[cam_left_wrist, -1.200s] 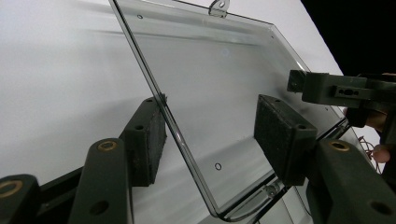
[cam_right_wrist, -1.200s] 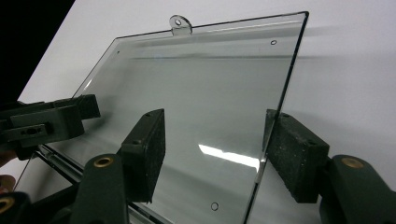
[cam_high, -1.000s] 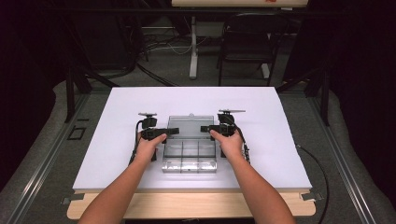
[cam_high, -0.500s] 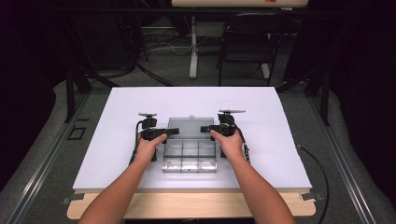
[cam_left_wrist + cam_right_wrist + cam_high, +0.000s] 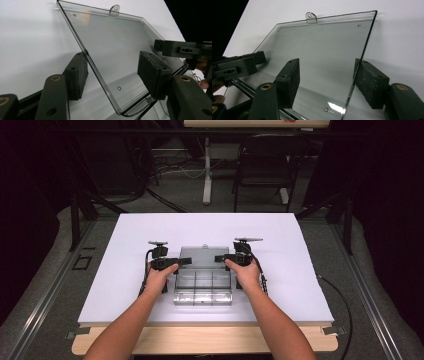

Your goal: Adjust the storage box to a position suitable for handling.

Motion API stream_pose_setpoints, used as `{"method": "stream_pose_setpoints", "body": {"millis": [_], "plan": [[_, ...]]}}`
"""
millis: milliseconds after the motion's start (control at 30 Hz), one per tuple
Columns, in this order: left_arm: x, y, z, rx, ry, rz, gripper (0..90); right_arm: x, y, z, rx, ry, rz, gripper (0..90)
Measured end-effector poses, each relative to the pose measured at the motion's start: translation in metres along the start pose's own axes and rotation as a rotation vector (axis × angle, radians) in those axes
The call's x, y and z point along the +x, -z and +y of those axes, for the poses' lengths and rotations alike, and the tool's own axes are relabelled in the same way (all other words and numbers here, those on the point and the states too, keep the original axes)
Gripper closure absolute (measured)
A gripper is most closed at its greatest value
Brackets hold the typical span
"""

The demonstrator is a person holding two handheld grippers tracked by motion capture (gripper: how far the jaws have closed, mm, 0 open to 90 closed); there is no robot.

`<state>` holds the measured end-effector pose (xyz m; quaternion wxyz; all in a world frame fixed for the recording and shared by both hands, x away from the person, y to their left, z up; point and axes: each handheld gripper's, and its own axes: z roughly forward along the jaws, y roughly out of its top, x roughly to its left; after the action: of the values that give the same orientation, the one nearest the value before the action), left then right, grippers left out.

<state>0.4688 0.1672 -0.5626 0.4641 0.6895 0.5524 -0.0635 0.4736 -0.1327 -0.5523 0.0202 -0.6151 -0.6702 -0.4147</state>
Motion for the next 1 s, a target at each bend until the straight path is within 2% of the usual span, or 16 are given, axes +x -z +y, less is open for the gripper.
{"method": "stream_pose_setpoints", "body": {"millis": [733, 967, 1000], "plan": [[0.0012, 0.0007, 0.0002, 0.011, 0.003, 0.003, 41.3, -0.0006, -0.0009, -0.0008, 0.001, -0.022, -0.004, 37.9], [0.0009, 0.0013, 0.0001, 0.003, 0.006, 0.003, 41.6, -0.0016, 0.0003, -0.0005, 0.007, -0.015, 0.001, 38.1], [0.0015, 0.0028, 0.0009, 0.016, 0.000, 0.006, 42.0, -0.0017, 0.0006, -0.0005, 0.005, -0.016, 0.001, 38.1]]}}
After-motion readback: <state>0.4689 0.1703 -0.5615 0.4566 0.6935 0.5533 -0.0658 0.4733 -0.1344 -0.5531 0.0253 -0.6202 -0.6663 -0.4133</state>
